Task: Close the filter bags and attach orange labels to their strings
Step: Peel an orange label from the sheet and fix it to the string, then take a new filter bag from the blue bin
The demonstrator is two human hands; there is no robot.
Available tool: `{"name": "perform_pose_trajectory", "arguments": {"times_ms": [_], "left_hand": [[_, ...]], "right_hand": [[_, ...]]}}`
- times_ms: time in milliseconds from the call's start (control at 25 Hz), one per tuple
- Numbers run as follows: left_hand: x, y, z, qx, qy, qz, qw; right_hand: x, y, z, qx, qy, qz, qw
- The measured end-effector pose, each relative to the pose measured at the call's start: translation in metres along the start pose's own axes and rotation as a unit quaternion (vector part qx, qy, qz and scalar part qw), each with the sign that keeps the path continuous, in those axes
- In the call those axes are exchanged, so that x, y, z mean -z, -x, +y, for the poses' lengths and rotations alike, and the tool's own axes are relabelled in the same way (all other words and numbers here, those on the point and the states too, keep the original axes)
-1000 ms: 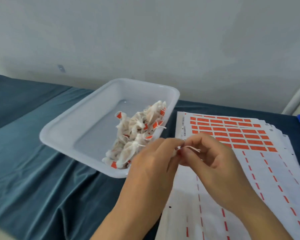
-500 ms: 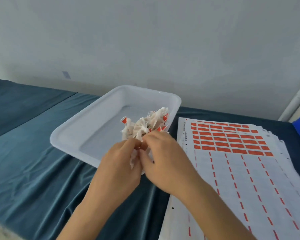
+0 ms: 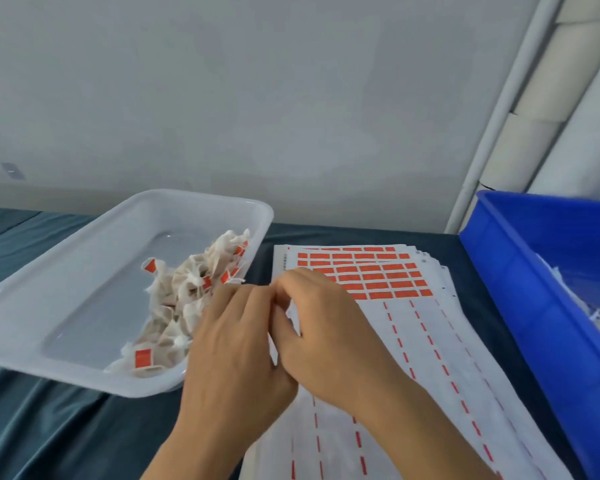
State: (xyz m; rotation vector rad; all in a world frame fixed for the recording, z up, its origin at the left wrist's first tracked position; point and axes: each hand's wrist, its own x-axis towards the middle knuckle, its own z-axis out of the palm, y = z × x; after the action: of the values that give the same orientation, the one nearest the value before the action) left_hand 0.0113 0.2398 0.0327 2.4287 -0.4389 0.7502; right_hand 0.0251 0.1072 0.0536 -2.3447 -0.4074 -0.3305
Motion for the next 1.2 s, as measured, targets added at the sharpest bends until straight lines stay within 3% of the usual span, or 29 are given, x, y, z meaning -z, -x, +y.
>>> {"name": "perform_pose_trajectory", "arguments": {"times_ms": [200, 440, 600, 760, 920, 1040, 1200], "left_hand": [[-0.047, 0.000, 0.029, -0.024, 0.086, -0.073, 0.993], [-0.115, 0.014, 0.039, -0.039, 0.117, -0.202, 0.972], [-0.139, 0.029, 0.033, -0.034, 0.095, -0.223, 0.970], [-0.140, 0.030, 0.027, -0.005, 0.094, -0.234, 0.968], [-0.138, 0.030, 0.028, 0.016, 0.124, -0.229, 0.965], [-0.136, 0.029, 0.029, 0.020, 0.116, -0.247, 0.962], [-0.131, 0.025, 0.039, -0.015, 0.094, -0.270, 0.958]], "right_hand": [[0.026, 0.028, 0.034, -0.109, 0.035, -0.003, 0.993], [0.028, 0.052, 0.074, -0.237, 0.124, -0.071, 0.961], [0.022, 0.057, 0.085, -0.243, 0.169, -0.112, 0.949], [0.018, 0.055, 0.089, -0.221, 0.178, -0.104, 0.953], [0.032, 0.054, 0.090, -0.229, 0.140, -0.130, 0.955], [0.073, 0.037, 0.100, -0.255, 0.088, -0.062, 0.961], [0.153, 0.002, 0.122, -0.250, 0.144, 0.146, 0.946]]}}
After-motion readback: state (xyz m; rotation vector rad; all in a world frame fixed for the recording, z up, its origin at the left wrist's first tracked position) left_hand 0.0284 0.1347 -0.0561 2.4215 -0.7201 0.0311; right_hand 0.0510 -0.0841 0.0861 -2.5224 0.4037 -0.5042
